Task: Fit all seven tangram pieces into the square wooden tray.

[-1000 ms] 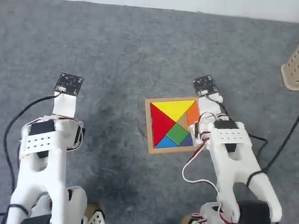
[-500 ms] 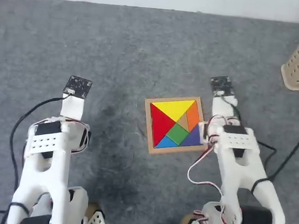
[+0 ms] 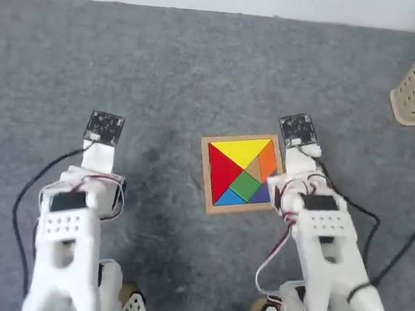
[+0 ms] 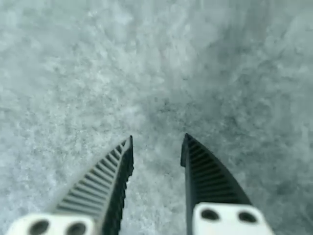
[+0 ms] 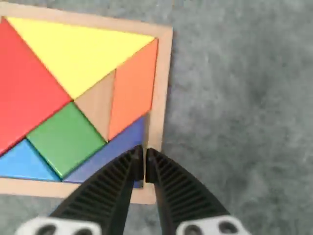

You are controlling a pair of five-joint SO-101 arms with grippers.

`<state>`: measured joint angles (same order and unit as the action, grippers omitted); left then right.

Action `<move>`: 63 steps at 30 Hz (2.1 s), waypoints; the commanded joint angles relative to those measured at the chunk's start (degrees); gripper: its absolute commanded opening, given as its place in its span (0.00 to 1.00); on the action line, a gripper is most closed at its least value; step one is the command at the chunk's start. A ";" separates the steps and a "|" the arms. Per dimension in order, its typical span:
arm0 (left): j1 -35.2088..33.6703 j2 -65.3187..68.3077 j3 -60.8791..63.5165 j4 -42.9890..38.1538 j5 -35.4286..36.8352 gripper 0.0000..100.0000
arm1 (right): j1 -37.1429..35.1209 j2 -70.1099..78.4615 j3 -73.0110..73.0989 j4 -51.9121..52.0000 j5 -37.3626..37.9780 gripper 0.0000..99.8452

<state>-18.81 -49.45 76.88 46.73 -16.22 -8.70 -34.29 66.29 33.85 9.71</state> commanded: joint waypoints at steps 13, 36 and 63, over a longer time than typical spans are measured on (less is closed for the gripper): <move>0.53 -54.15 19.65 6.77 1.67 0.15 | -1.19 -19.47 14.07 -2.95 -0.70 0.01; 4.75 -53.36 19.74 25.14 2.81 0.15 | 24.92 -64.31 30.51 32.84 -0.70 0.01; 4.75 -53.36 19.74 25.14 2.81 0.15 | 38.73 -69.49 30.15 41.10 -0.88 0.01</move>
<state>-14.24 -103.16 96.92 71.52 -14.11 29.27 -102.68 95.74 74.29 9.54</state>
